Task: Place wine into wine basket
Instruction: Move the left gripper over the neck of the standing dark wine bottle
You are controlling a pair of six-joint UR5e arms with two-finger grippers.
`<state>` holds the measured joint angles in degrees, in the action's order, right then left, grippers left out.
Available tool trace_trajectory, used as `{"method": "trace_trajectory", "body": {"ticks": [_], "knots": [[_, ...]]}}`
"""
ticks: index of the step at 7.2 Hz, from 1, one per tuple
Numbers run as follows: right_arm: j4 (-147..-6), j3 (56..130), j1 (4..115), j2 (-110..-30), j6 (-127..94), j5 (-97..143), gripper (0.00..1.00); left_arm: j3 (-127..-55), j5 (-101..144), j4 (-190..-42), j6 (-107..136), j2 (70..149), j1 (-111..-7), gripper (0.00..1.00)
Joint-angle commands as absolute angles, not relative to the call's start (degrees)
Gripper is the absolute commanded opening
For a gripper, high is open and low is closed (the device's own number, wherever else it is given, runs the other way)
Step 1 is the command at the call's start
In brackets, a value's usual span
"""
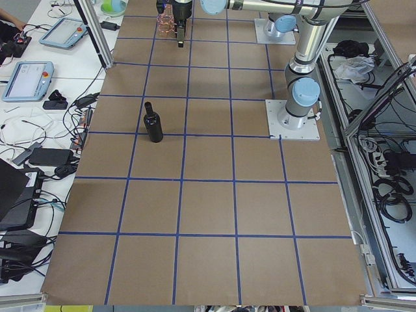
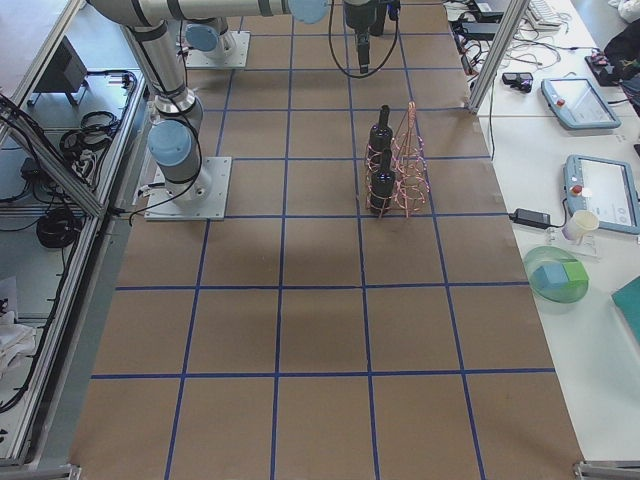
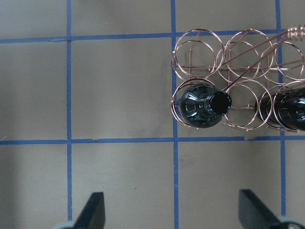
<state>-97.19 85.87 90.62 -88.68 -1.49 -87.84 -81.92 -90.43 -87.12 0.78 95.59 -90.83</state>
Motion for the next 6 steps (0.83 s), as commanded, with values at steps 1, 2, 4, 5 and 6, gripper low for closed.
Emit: {"method": "trace_trajectory", "body": {"ticks": [1,2,4,5,6], "knots": [[-97.2,85.9,90.7,-89.1,-1.6,-87.7,1.00,-82.4,-90.1,-86.8,0.8,95.5,-90.4,1.00],[-97.1,85.9,90.6,-88.9,-1.6,-87.9,1.00,-82.6,-90.5,-87.1,0.7,95.5,-90.3,1.00],[-97.0,85.9,90.6,-88.9,-1.6,-88.3,1.00,-83.5,-90.2,-87.0,0.3,95.5,-88.7,1.00],[-97.1,85.9,90.6,-88.8,-1.6,-88.0,1.00,-83.9,-90.2,-86.9,0.2,95.5,-88.6,1.00],[-97.1,85.9,90.6,-88.7,-1.6,-87.9,1.00,-83.9,-90.1,-86.9,0.3,95.5,-88.6,1.00]]}}
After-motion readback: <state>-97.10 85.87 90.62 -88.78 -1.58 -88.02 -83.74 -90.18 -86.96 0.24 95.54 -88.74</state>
